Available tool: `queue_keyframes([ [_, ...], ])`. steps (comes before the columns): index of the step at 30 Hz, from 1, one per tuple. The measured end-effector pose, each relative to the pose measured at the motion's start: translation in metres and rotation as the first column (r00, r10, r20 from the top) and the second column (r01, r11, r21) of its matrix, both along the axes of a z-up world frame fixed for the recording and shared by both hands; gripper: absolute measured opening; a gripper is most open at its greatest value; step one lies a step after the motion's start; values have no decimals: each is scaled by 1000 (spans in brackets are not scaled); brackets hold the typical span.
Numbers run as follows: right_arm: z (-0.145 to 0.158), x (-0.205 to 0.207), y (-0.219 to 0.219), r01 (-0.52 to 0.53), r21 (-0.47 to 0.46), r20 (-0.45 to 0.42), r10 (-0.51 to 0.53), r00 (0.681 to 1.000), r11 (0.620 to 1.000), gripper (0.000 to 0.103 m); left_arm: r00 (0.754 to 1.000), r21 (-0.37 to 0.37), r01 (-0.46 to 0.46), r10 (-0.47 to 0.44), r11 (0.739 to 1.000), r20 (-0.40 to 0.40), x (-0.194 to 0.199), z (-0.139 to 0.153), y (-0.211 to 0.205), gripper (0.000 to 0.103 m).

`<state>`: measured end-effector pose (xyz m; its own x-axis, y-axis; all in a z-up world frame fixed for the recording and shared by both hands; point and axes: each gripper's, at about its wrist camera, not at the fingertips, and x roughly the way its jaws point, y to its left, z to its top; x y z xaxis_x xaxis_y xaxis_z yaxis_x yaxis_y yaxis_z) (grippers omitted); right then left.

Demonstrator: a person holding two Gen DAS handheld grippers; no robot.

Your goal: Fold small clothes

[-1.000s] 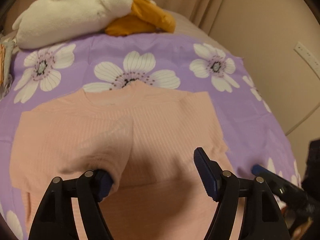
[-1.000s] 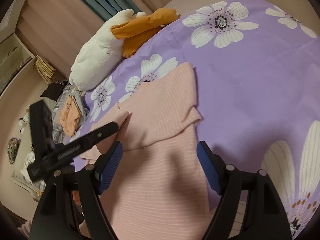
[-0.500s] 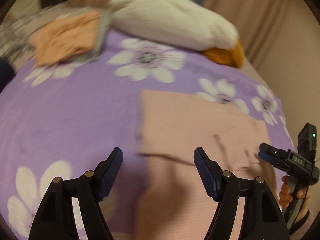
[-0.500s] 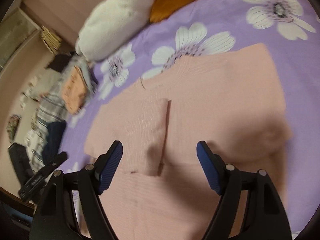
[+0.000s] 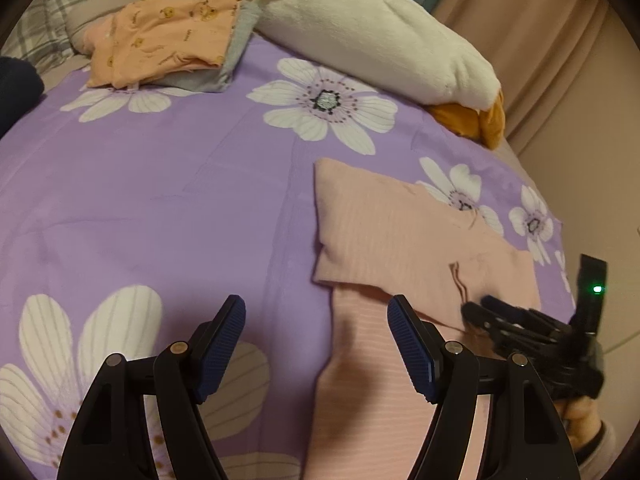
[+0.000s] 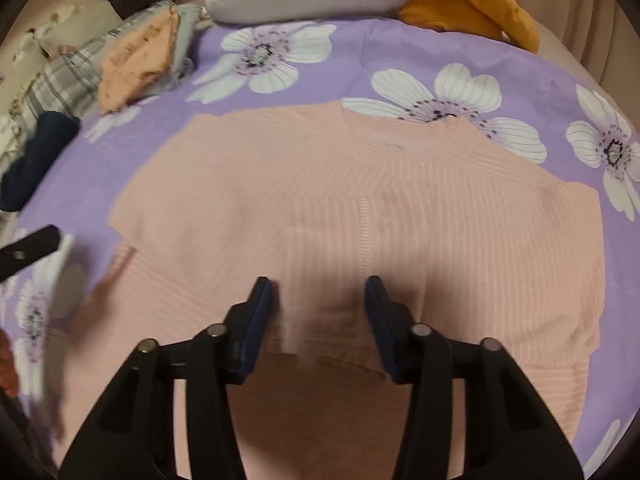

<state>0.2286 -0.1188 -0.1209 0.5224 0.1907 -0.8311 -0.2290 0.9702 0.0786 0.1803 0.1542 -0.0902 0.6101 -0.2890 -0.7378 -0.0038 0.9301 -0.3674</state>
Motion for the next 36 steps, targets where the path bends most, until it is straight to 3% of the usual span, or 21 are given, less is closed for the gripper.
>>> queue_keyframes([
  [2, 7, 0, -15, 36, 80, 4, -36, 999, 996, 9, 1000, -6, 8, -8, 1000, -2, 1, -1, 0, 73],
  [6, 19, -5, -67, 185, 332, -15, -191, 982, 925, 9, 1000, -10, 20, -20, 1000, 0, -1, -2, -1, 73],
  [9, 9, -11, -114, 282, 493, -83, -278, 957, 823, 13, 1000, -1, 24, -24, 1000, -2, -2, -3, -1, 73],
  [10, 5, -15, -124, 313, 517, -107, -303, 947, 796, 20, 1000, 2, 22, -22, 1000, -4, -2, -3, -1, 73],
  [11, -2, -18, -136, 362, 539, -139, -343, 929, 761, 27, 1000, 4, 19, -19, 1000, -5, -2, -4, -1, 73],
  [12, -7, -21, -146, 398, 555, -165, -372, 913, 731, 47, 1000, 5, 17, -17, 1000, -6, -2, -4, -1, 73],
  [13, -15, -23, -157, 434, 591, -203, -395, 896, 680, 57, 1000, 7, 12, -12, 1000, -8, -3, -4, 0, 73],
  [19, -30, -33, -178, 471, 743, -287, -410, 866, 476, 57, 1000, 24, -1, 2, 1000, -24, -2, -7, 0, 73],
  [21, -32, -36, -183, 476, 766, -298, -419, 858, 431, 57, 1000, 25, -5, 6, 1000, -27, -3, -7, 1, 73],
  [22, -32, -36, -181, 476, 774, -305, -413, 858, 418, 57, 1000, 29, -7, 7, 1000, -26, -3, -7, 2, 73],
  [23, -33, -34, -179, 479, 766, -313, -403, 860, 429, 57, 1000, 32, -8, 9, 999, -25, -3, -7, 2, 73],
  [25, -31, -31, -169, 481, 719, -308, -390, 868, 502, 56, 1000, 37, -9, 10, 999, -25, -3, -7, 3, 73],
  [27, -22, -29, -159, 459, 711, -290, -373, 881, 533, 56, 999, 36, -14, 15, 999, -29, -3, -8, 2, 73],
  [30, -18, -30, -170, 429, 790, -274, -373, 886, 438, 57, 999, 32, -16, 17, 999, -29, -3, -7, 3, 73],
  [34, -24, -34, -178, 462, 782, -310, -382, 871, 418, 57, 1000, 53, -14, 15, 998, -17, -3, -1, 7, 73],
  [36, -28, -33, -173, 463, 772, -324, -357, 876, 436, 60, 1000, 72, -21, 21, 997, -1, -1, 8, 10, 73],
])
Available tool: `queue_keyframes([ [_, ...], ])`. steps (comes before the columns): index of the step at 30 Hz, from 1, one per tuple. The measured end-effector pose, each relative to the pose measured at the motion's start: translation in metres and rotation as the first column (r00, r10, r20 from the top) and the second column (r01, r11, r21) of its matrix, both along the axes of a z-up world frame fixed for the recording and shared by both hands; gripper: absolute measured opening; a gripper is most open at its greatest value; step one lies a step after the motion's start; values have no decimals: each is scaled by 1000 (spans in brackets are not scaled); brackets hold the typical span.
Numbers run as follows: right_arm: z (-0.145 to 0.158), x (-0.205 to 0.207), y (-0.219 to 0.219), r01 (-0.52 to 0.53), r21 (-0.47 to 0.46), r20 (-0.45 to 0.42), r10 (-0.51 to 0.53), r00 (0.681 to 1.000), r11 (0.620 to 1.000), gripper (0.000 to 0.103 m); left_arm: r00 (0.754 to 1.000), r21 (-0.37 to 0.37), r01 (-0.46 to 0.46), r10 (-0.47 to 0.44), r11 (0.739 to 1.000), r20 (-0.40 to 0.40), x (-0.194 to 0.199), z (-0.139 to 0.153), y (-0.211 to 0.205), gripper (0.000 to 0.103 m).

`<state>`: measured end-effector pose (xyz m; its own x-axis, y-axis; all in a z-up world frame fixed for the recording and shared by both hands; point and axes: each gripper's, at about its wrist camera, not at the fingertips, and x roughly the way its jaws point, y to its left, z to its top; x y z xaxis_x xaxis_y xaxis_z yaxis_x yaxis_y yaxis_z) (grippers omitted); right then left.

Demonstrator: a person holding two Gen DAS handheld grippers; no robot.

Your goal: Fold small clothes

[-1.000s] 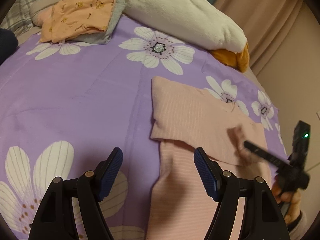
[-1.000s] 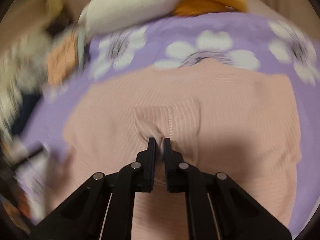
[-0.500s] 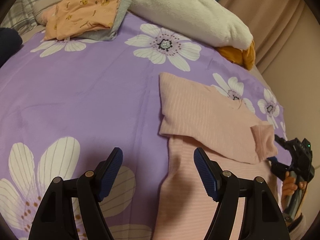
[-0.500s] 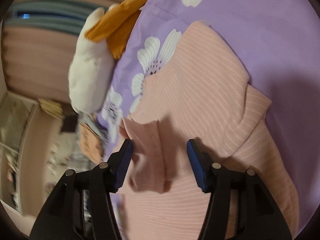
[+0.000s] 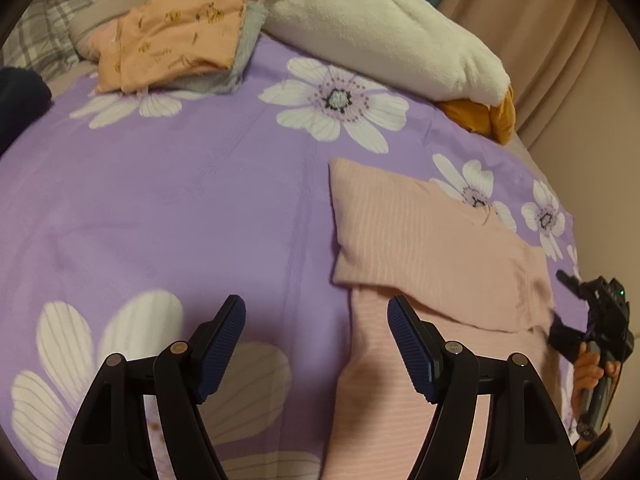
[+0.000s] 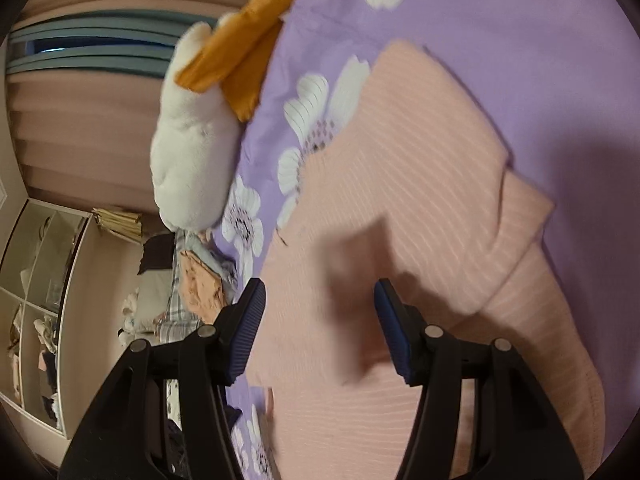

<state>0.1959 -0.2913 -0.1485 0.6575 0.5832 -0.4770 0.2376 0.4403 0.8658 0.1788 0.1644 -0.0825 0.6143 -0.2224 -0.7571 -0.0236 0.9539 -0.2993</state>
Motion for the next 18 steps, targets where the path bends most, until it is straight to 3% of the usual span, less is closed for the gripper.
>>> queue_keyframes([
  [2, -1, 6, 9, -25, -72, -11, 25, 1000, 997, 60, 1000, 8, -4, 4, 1000, 19, 2, 9, 4, 73],
  [3, -1, 10, 13, -40, -120, -22, 38, 999, 992, 54, 999, 11, -9, 9, 1000, 32, 2, 16, 7, 73],
  [6, 4, 21, 27, -103, -283, -61, 89, 994, 954, 10, 998, 21, -18, 17, 1000, 59, 6, 32, 12, 73],
  [10, 40, 28, 36, -109, -436, 10, 126, 992, 893, 8, 994, 51, -30, 25, 998, 103, 14, 58, 20, 73],
  [14, 78, 29, 23, -38, -471, 109, 101, 989, 881, 8, 992, 64, -22, 14, 998, 124, 22, 68, 18, 73],
  [16, 80, 33, 20, -53, -511, 85, 112, 990, 858, 9, 993, 63, -9, 1, 998, 119, 26, 64, 12, 73],
  [18, 70, 40, 22, -63, -581, 27, 97, 995, 811, 9, 995, 66, 11, -18, 998, 102, 31, 57, 2, 73],
])
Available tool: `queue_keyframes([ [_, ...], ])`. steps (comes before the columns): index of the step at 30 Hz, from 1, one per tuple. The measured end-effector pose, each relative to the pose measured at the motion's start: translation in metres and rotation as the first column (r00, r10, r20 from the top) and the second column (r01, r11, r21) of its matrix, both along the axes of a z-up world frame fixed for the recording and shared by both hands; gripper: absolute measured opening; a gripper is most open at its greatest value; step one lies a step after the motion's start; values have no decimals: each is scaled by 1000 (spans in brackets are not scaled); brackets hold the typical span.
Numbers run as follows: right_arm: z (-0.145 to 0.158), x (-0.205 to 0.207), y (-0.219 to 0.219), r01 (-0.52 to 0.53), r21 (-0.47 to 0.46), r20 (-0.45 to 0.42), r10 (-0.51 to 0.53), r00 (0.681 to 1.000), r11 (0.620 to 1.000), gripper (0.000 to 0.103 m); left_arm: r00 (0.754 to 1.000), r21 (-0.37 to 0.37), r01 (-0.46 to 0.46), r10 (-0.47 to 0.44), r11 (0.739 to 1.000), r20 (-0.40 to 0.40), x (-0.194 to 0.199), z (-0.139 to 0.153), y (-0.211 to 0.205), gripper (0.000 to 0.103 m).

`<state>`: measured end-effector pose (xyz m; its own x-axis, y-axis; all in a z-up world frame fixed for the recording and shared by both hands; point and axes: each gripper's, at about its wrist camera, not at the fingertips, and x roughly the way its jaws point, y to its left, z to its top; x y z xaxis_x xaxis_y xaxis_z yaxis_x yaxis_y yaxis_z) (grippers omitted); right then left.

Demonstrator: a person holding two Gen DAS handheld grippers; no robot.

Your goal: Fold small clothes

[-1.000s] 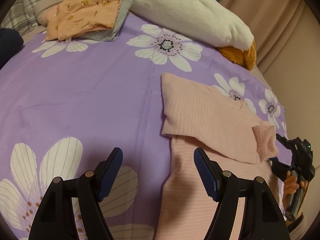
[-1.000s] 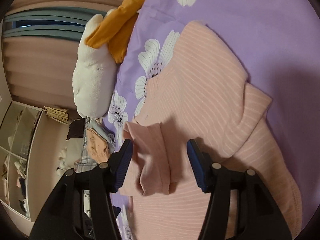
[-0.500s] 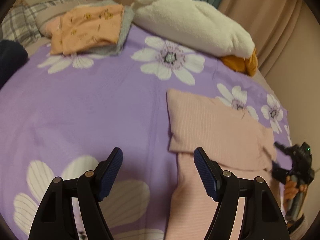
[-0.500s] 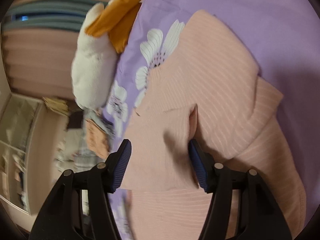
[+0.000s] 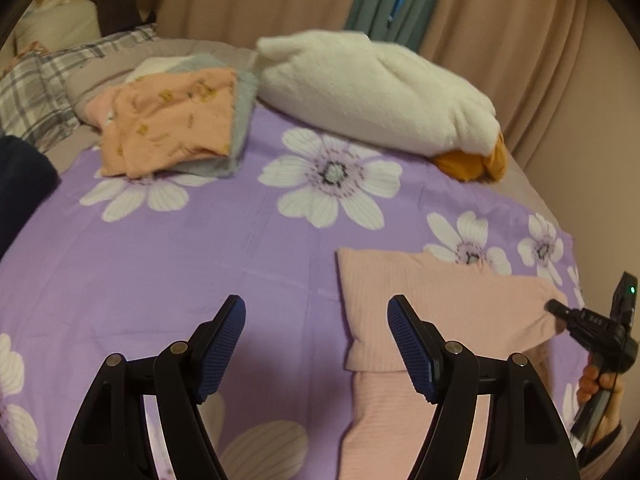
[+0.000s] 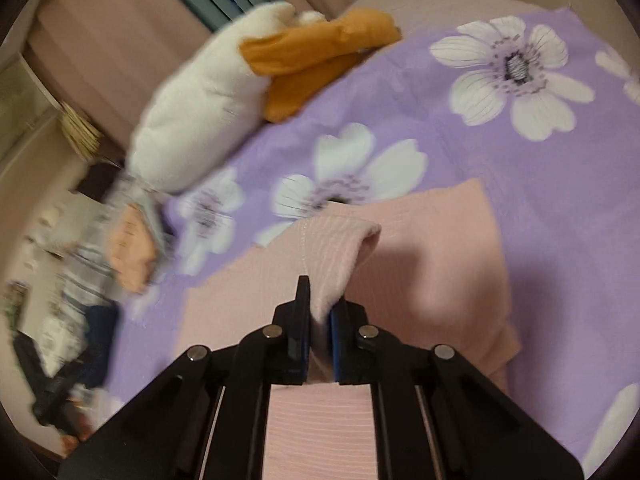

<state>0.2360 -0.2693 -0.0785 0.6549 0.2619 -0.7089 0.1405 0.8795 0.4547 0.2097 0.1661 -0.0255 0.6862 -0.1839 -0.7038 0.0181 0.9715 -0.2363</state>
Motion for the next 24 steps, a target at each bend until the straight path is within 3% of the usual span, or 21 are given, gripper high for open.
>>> queue_keyframes([
  [6, -31, 4, -4, 17, -101, -86, -25, 996, 995, 13, 991, 14, 97, -96, 995, -88, 22, -33, -50, 73],
  [10, -15, -3, -5, -22, -88, -8, 21, 1000, 996, 14, 990, -4, 124, -124, 992, -65, 30, -32, -69, 73],
  [15, -34, 11, -10, -20, -119, -132, 4, 991, 993, 15, 990, -20, 118, -119, 993, -75, 32, -33, -69, 73],
  [17, -41, 7, -17, 2, -56, -136, -9, 991, 998, 32, 989, -9, 123, -124, 992, -81, 30, -36, -68, 73],
  [18, -46, 5, -21, 20, -27, -138, -24, 990, 999, 50, 989, -4, 123, -123, 992, -85, 29, -38, -67, 73],
  [19, -48, 3, -21, 30, -22, -141, -33, 989, 999, 51, 988, 0, 122, -121, 993, -91, 28, -40, -65, 73],
  [21, -50, 4, -15, 21, -59, -152, -30, 988, 998, 49, 989, -2, 113, -113, 994, -96, 26, -41, -61, 73],
  [23, -50, 9, -5, -4, -144, -174, -21, 985, 990, 33, 990, -15, 99, -100, 995, -95, 22, -42, -53, 73],
  [24, -49, 13, -1, -27, -170, -185, -5, 983, 985, 19, 991, -19, 95, -96, 995, -94, 21, -41, -51, 73],
])
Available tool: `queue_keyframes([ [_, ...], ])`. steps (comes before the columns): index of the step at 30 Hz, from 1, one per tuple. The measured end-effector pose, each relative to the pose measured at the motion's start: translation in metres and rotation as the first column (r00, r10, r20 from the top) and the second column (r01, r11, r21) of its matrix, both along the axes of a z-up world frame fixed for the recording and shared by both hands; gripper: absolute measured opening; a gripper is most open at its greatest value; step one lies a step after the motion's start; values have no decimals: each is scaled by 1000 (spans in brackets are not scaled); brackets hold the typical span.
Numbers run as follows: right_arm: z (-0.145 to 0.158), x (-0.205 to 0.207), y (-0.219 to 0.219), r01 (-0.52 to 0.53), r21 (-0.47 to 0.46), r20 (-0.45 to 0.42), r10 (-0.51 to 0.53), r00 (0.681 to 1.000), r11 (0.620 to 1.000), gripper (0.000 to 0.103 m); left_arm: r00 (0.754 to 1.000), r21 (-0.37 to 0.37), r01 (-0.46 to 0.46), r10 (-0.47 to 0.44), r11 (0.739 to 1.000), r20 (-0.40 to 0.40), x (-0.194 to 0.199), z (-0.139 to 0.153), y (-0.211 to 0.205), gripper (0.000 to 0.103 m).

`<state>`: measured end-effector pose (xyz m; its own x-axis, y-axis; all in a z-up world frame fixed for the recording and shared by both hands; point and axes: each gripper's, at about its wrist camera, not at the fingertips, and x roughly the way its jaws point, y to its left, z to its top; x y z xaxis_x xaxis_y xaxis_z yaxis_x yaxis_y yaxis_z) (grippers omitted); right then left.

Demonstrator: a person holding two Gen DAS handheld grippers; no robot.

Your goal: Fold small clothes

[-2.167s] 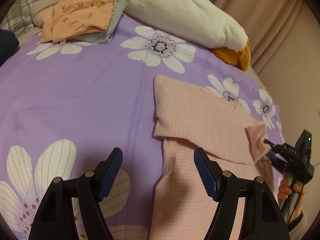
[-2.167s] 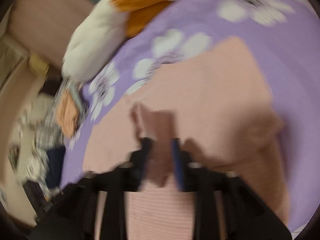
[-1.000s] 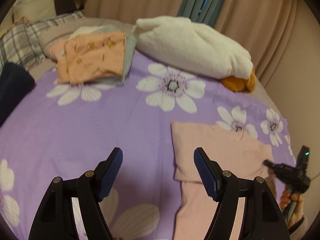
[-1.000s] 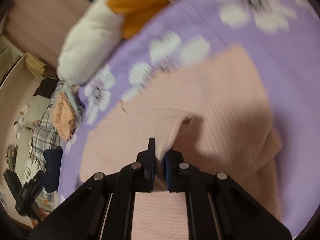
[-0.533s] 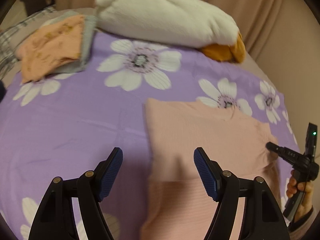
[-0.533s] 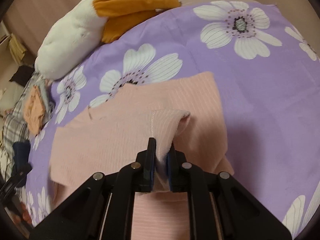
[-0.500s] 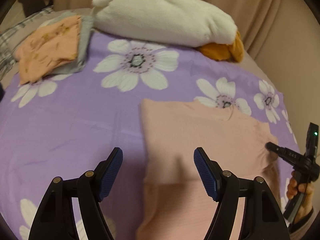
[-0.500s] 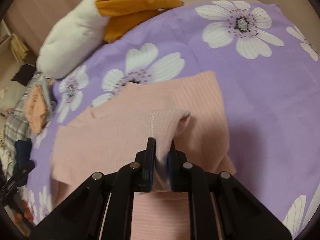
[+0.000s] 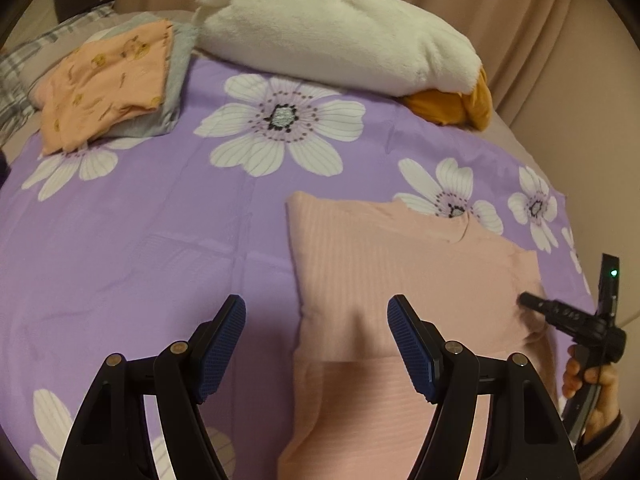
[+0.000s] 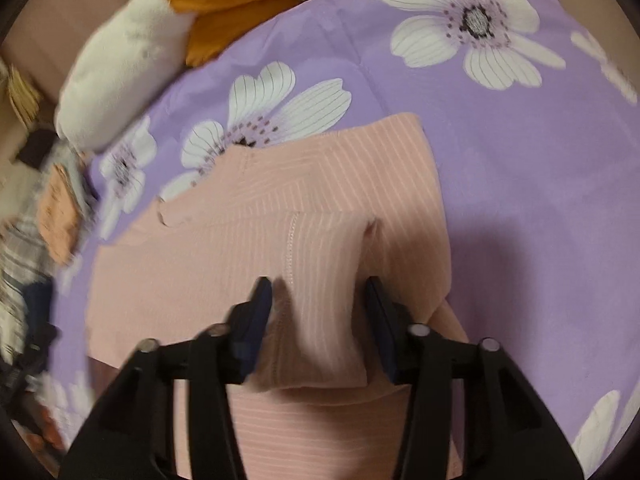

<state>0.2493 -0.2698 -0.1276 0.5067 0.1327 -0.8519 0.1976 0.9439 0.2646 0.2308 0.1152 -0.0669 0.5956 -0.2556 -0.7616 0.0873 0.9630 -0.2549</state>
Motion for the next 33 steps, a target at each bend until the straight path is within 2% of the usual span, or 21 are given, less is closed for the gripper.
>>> queue_keyframes([
  [1, 1, 3, 5, -14, -15, -7, 14, 1000, 1000, 10, 1000, -7, -7, 7, 1000, 1, -3, 0, 4, 73],
  [3, 15, 7, 20, -45, -67, 0, 45, 999, 997, 8, 1000, -19, -19, 19, 1000, 1, -6, 2, 11, 73],
  [7, 89, 14, 62, -166, -52, 140, 171, 975, 985, 7, 999, -30, -46, 47, 998, 27, -19, 13, 30, 73],
  [10, 167, 12, 106, -278, -42, 282, 278, 918, 960, 8, 996, -40, -78, 80, 996, 48, -29, 22, 46, 73],
  [13, 228, 9, 142, -361, -33, 390, 345, 854, 932, 8, 991, -61, -117, 120, 991, 65, -38, 30, 62, 73],
  [16, 272, 0, 160, -397, -42, 473, 368, 801, 917, 8, 987, -73, -140, 145, 987, 75, -46, 34, 72, 73],
  [18, 286, -5, 163, -407, -40, 500, 370, 783, 913, 8, 986, -68, -144, 149, 987, 75, -49, 36, 74, 73],
  [21, 286, -7, 152, -375, -63, 504, 354, 788, 925, 8, 987, -66, -134, 139, 989, 78, -51, 38, 73, 73],
  [25, 250, 0, 111, -309, -24, 443, 287, 849, 951, 8, 991, -70, -104, 109, 992, 73, -45, 36, 62, 73],
  [28, 214, -2, 70, -254, 7, 391, 231, 891, 967, 9, 995, -54, -73, 77, 996, 60, -35, 32, 46, 73],
  [33, 121, 0, 12, -125, 0, 186, 123, 975, 992, 12, 1000, -40, -16, 17, 999, 23, -17, 19, 7, 73],
])
